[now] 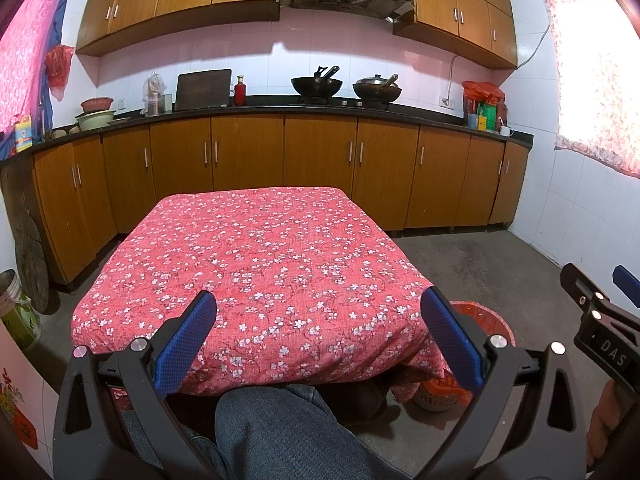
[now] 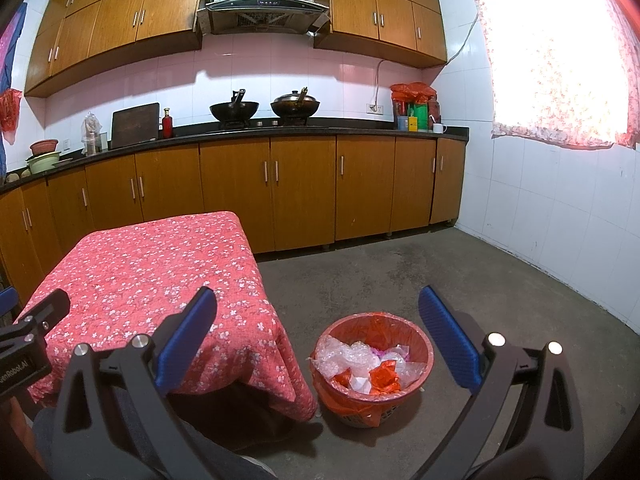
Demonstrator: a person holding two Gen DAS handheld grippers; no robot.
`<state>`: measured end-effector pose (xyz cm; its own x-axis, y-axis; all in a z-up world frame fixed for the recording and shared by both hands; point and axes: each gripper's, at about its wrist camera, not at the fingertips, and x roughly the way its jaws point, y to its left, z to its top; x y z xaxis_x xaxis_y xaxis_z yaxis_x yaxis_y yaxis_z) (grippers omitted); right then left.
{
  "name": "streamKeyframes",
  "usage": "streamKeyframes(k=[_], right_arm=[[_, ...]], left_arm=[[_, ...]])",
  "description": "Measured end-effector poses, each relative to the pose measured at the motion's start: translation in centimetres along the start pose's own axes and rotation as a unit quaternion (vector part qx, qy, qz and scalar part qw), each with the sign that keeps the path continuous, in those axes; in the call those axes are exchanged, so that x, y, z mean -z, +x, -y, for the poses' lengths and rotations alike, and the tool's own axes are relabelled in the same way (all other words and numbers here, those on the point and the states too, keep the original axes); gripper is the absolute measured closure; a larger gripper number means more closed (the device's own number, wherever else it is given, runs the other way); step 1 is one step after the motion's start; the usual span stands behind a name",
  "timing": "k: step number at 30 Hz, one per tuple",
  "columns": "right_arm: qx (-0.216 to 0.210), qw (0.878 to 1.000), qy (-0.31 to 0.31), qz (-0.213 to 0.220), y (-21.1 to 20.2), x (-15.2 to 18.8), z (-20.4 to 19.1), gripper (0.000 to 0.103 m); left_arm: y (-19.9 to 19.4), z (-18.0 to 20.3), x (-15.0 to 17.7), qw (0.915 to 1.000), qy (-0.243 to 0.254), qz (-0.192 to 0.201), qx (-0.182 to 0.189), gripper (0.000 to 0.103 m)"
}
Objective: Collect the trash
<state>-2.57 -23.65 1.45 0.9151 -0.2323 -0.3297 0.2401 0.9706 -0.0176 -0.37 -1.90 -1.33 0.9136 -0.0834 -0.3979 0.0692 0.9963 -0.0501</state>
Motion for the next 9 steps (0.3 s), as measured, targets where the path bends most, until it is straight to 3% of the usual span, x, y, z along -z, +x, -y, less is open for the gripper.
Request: streamKeyframes(k=[9], right_arm=[[-0.001, 1.0, 0.0, -0.001, 0.02, 0.1, -0.01, 0.004]], left_arm=[[0.03, -0.28, -0.1, 1.0, -0.003, -0.002, 0.001, 0.002]])
